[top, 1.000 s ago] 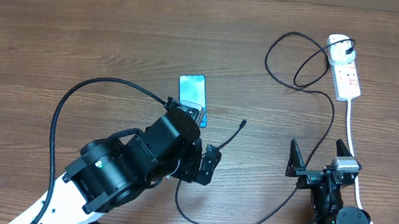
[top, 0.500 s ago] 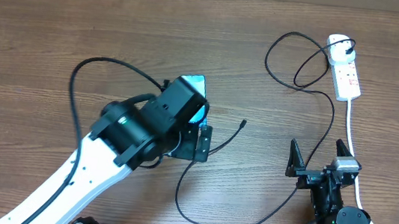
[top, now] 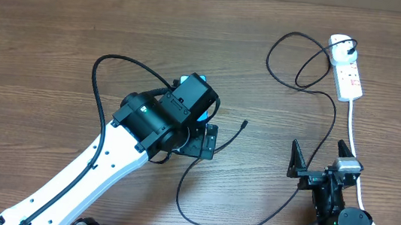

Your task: Plug charger to phone and switch on socket

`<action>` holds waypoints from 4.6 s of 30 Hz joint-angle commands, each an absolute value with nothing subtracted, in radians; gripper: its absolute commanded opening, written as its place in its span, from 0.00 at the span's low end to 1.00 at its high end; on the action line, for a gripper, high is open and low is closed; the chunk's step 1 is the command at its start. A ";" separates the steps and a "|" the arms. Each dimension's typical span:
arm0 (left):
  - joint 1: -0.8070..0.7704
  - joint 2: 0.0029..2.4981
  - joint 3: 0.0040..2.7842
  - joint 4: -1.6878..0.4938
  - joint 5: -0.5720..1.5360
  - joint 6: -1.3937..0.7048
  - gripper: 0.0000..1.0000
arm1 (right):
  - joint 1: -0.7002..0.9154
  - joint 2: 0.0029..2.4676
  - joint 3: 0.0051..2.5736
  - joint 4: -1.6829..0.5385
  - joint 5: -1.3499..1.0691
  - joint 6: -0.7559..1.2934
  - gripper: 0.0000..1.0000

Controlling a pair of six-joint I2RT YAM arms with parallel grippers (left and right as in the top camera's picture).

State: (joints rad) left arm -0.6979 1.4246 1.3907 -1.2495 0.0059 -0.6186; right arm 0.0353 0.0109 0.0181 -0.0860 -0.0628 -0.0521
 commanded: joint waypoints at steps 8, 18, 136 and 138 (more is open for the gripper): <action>-0.694 1.431 1.410 -1.234 -0.007 -0.610 1.00 | 0.042 0.003 0.008 -0.081 -0.053 -0.054 1.00; -0.693 1.433 1.410 -1.137 0.010 -0.607 1.00 | 0.042 0.003 0.008 -0.081 -0.053 -0.054 1.00; -0.439 2.287 1.801 -1.035 -0.033 -0.609 1.00 | 0.042 0.003 0.008 -0.081 -0.053 -0.054 1.00; -0.440 2.292 1.801 -1.034 -0.033 -0.610 0.99 | 0.042 0.003 0.008 -0.081 -0.053 -0.054 1.00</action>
